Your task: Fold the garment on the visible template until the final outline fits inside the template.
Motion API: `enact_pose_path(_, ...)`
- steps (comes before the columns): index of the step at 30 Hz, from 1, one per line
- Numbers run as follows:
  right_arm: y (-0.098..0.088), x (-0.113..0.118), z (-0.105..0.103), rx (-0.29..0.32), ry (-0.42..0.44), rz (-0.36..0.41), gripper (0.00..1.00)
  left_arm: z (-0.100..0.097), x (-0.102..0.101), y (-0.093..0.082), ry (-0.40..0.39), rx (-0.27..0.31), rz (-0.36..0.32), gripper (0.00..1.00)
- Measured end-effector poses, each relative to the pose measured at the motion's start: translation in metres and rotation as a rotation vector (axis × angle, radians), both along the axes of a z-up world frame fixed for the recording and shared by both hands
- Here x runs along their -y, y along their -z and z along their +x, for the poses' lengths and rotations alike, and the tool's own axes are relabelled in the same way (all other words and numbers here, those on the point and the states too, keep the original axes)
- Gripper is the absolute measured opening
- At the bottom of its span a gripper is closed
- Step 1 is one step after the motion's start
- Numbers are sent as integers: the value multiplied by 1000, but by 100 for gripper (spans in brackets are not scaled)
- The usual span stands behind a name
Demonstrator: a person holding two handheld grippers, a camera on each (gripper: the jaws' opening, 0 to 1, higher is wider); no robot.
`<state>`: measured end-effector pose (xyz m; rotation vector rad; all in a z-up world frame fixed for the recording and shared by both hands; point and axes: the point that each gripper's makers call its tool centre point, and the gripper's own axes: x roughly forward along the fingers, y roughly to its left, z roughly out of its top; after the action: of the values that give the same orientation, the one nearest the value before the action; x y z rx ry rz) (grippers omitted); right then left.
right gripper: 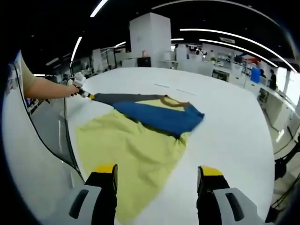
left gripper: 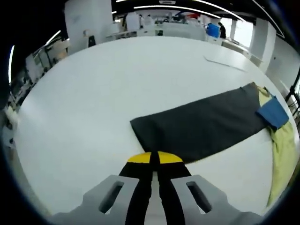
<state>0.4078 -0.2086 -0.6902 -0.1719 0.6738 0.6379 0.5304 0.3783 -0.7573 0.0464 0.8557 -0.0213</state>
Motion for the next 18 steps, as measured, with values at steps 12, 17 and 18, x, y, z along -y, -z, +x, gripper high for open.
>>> enact_pose_path(12,1,4,-2,-1,4,0,67,12,-15,-6,-13,6,14,0)
enact_pose_path(17,2,4,-2,-4,5,5,67,24,-19,-13,1,32,9,0)
enact_pose_path(18,2,4,-2,-4,4,6,67,25,-18,-13,2,34,9,0)
